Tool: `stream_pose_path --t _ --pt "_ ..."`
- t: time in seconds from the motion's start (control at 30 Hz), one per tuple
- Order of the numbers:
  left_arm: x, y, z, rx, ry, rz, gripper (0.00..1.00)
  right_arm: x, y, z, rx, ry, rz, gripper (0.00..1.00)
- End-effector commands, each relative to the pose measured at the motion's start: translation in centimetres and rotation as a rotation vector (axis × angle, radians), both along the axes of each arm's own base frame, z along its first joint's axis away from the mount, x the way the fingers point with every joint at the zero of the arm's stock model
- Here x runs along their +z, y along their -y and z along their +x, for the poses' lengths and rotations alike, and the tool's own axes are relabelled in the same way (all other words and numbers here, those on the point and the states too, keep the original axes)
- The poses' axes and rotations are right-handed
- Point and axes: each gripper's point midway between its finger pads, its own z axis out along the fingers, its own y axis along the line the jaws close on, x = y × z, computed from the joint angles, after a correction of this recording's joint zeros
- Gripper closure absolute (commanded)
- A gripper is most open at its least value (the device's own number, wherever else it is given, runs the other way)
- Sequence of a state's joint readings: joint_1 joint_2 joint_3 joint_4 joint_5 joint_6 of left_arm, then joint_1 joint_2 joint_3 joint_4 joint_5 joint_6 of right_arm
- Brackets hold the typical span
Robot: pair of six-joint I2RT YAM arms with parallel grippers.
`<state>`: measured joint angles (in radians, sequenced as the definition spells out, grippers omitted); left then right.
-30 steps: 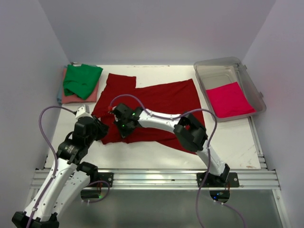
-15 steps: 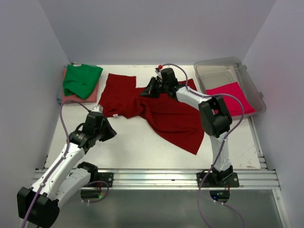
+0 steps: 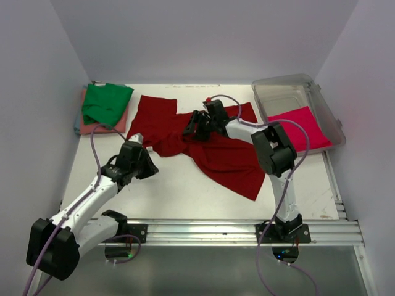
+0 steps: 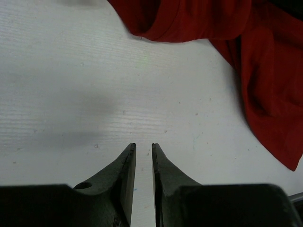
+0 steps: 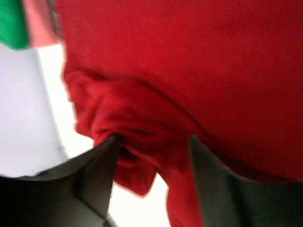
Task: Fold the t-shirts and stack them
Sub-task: Flatten the tshirt out
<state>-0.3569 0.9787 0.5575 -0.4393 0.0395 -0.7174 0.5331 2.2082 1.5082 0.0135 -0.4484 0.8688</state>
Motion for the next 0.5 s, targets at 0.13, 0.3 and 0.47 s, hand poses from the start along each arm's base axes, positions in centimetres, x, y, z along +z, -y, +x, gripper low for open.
stream_pose_path --t 0.13,0.3,0.47 --pt "2.0 -0.7 1.4 0.03 0.134 0.029 0.77 13.6 4.1 -3.9 0.078 0.563 -0.453 0.2" --pt "4.1 -2.3 1.6 0.111 0.197 0.054 0.77 12.1 3.0 -7.7 0.232 0.606 -0.633 0.22" --pt "7.0 -3.9 1.4 0.211 0.265 0.054 0.77 7.3 0.9 -9.9 0.356 0.576 -0.806 0.26"
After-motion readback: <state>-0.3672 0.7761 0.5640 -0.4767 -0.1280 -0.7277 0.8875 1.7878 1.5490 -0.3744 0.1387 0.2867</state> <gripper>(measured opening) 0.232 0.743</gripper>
